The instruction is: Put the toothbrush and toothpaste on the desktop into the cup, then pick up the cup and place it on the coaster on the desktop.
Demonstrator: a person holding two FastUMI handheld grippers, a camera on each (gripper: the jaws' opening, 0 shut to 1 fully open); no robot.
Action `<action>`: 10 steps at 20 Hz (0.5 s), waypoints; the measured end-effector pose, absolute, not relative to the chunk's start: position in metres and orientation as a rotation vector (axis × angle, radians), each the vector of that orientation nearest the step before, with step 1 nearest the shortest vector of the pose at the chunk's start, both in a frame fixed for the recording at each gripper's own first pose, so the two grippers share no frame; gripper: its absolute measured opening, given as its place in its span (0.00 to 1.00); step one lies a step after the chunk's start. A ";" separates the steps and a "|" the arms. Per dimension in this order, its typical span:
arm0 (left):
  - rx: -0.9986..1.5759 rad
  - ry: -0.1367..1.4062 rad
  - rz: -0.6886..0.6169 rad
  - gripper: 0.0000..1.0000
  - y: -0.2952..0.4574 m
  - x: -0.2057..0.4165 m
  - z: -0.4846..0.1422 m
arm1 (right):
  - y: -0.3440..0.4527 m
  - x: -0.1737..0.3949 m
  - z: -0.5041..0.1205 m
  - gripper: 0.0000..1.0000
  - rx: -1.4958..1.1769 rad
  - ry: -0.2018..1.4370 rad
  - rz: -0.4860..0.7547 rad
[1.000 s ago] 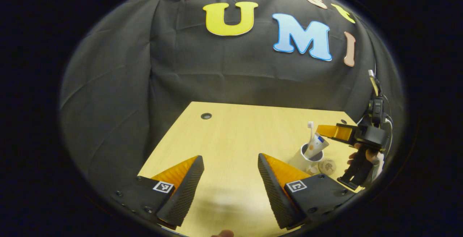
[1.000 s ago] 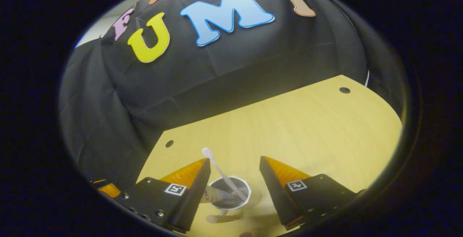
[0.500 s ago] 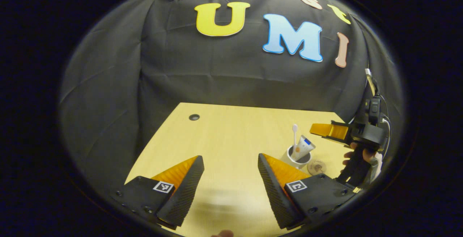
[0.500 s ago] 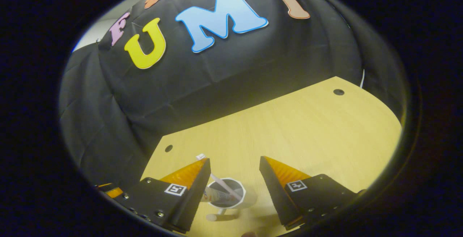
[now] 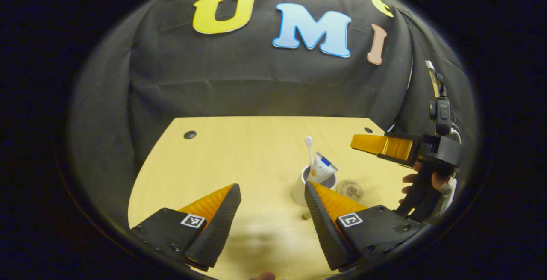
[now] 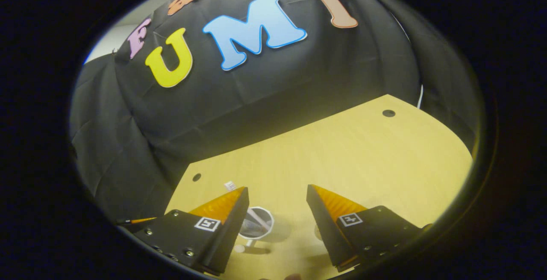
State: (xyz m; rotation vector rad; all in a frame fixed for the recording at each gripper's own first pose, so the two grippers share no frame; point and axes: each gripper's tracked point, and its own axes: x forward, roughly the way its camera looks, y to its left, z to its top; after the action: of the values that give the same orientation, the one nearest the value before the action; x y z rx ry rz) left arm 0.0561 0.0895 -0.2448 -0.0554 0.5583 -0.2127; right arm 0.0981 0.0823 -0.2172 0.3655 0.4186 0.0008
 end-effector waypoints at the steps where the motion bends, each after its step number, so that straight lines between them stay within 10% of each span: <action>1: -0.048 0.573 -0.230 1.00 0.081 0.058 -0.250 | 0.076 0.095 -0.219 0.85 0.368 0.421 -0.011; 10: 0.056 0.772 -0.364 0.94 0.024 0.076 -0.318 | 0.010 0.052 -0.239 0.85 0.413 0.443 -0.147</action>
State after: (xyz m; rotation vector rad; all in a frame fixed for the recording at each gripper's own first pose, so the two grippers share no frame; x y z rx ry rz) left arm 0.0764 0.0240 -0.3178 0.0563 0.7721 -0.3638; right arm 0.0524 0.0096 -0.2394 0.4127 0.4428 -0.1468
